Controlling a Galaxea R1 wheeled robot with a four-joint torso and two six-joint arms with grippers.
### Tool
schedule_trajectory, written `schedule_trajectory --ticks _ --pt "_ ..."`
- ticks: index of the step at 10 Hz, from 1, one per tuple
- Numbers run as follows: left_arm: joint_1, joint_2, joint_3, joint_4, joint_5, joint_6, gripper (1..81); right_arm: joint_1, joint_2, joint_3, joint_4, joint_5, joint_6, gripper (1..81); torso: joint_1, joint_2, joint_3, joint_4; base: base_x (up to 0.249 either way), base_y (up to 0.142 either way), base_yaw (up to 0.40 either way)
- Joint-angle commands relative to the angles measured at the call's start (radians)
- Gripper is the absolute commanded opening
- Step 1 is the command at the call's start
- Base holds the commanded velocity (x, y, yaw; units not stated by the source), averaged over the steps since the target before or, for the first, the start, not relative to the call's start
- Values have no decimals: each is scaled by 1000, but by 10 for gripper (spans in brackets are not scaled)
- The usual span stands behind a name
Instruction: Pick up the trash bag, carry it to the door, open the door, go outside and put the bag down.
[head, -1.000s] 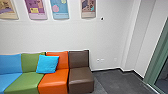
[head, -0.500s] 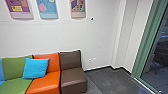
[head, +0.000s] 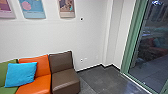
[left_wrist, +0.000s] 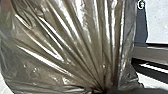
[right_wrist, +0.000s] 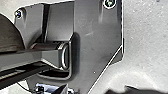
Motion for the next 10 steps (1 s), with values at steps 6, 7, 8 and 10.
schedule_trajectory --ticks 6,7,8,10 --pt "-45 1 -4 4 80 8 10 43 -6 -5 -4 -63 -3 811 0 0 0 0 0 0 -276" --pt "-45 3 -4 4 80 8 10 43 -6 -6 -4 -61 -3 811 0 0 0 0 0 0 -276" --pt "-45 3 -4 4 80 6 10 43 -3 -9 -4 -61 -3 811 0 0 0 0 0 0 -276" --pt "-45 4 -4 6 80 8 10 41 2 -20 -3 -61 -3 811 0 0 0 0 0 0 -276"
